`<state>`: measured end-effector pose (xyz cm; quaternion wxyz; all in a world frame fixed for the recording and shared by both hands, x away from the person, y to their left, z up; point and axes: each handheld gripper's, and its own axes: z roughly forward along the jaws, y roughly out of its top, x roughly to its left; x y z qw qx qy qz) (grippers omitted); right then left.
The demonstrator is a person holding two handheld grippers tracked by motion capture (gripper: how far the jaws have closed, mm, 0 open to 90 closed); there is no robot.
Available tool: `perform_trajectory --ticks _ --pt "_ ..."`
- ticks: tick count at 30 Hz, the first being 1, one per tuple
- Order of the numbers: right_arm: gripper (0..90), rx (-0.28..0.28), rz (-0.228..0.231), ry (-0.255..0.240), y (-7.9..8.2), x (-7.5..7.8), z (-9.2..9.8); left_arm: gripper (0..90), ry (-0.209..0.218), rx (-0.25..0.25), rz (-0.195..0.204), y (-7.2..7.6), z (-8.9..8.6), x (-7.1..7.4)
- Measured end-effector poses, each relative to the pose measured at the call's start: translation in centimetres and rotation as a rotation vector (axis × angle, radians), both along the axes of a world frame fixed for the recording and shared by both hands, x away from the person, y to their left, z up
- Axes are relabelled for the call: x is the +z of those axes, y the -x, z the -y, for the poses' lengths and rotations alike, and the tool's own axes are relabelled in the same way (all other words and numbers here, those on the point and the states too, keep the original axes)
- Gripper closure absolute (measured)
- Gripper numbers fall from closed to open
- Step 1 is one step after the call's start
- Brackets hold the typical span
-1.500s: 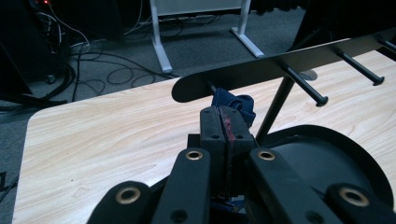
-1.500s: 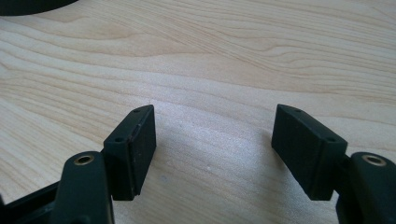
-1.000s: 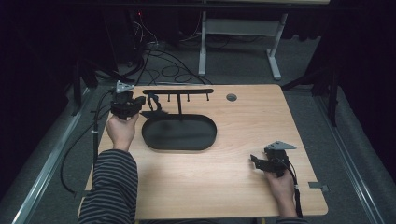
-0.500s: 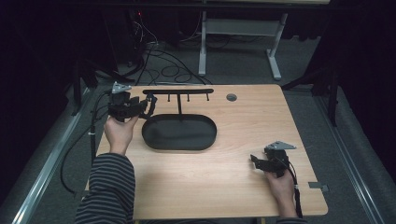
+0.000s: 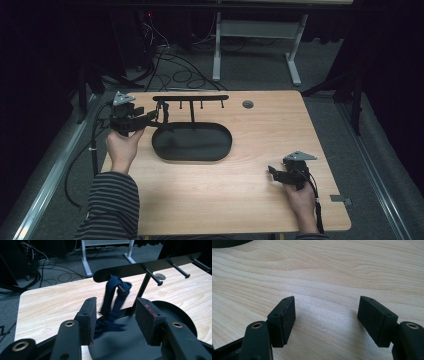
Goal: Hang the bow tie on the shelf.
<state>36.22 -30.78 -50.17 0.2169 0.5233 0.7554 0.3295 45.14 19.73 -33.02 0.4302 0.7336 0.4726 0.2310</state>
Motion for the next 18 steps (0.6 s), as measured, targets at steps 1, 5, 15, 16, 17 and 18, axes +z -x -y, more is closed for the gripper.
perform_trajectory --ticks 1,5,15,16,17,18 --pt "32.2 0.000 0.000 0.001 0.0 0.0 0.0 51.4 0.004 -0.002 0.001 0.1 0.0 0.1" --pt "32.2 0.000 0.000 0.002 0.0 0.0 0.0 50.4 0.006 -0.011 0.001 0.6 -0.1 0.2" --pt "32.1 0.000 0.000 0.002 0.0 0.0 0.0 48.6 -0.012 -0.035 0.000 1.5 0.2 0.5" --pt "32.2 0.000 0.000 0.002 0.0 0.0 0.0 48.5 -0.015 -0.041 0.001 1.7 0.3 0.6" --pt "32.2 0.000 0.000 0.002 0.0 0.0 0.0 48.3 -0.016 -0.043 0.002 1.8 0.3 0.6" --pt "32.1 0.000 0.000 0.002 0.0 0.0 0.0 48.2 -0.015 -0.046 0.003 1.9 0.4 0.6"
